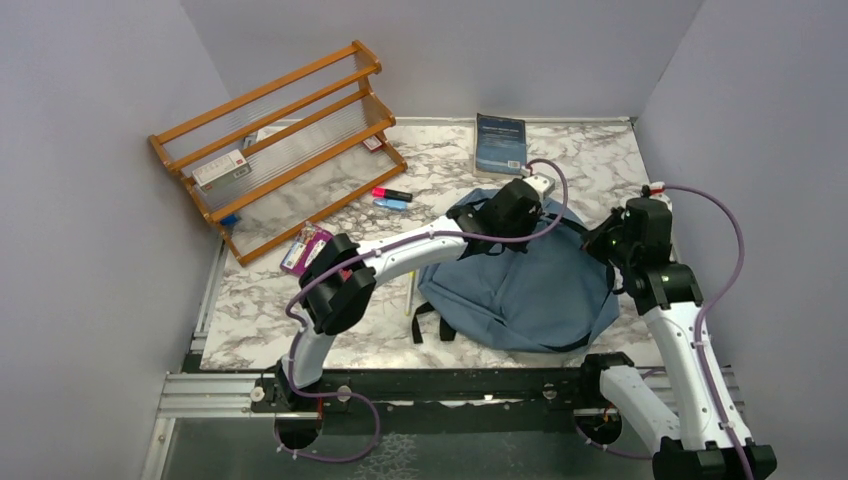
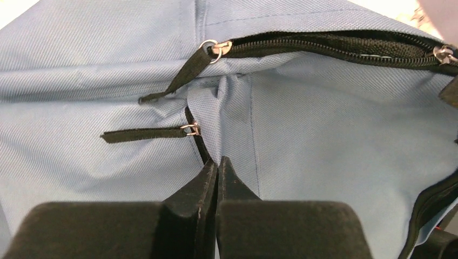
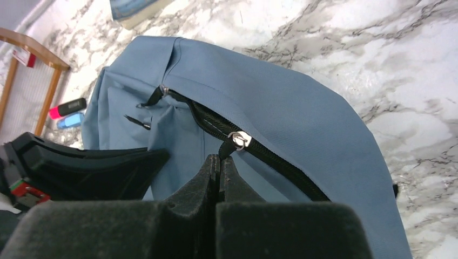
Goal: Pack the student bag
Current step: Pick up the student bag at the center of the board, then place the student bag at the center of the board.
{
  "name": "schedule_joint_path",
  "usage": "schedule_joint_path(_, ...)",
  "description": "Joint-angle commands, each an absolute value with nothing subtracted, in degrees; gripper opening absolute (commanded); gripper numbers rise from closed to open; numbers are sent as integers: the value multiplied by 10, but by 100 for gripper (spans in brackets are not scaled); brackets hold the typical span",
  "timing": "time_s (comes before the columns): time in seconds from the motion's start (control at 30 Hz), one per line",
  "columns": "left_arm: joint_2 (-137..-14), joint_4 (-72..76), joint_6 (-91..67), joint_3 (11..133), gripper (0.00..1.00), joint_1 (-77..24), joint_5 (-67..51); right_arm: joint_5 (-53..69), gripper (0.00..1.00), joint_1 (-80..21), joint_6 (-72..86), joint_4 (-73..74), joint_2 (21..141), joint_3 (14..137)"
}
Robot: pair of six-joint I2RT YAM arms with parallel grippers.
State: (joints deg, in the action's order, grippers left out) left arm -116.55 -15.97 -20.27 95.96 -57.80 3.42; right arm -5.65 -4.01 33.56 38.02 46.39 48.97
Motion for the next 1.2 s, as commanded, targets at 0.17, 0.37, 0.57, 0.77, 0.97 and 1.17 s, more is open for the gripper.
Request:
schedule_joint_path(0.17, -1059, -208, -193, 1039, 0, -572, 7, -82, 1, -38, 335, 423, 441, 582)
schedule_joint_path(0.37, -1072, -260, -185, 1156, 0, -572, -36, -70, 1, -38, 335, 426, 458, 676)
schedule_joint_path(0.57, -1114, -283, -181, 1277, 0, -572, -94, -64, 1, -38, 333, 406, 481, 770)
schedule_joint_path(0.77, -1159, -289, -125, 1372, 0, -564, -96, -49, 1, -38, 329, 372, 508, 809)
schedule_joint_path(0.97, -1200, -244, -117, 1433, 0, -501, -144, 10, 1, -38, 329, 330, 539, 796)
schedule_joint_path(1.17, -1236, -201, -99, 1425, 0, -434, -177, 46, 1, -38, 330, 314, 569, 741)
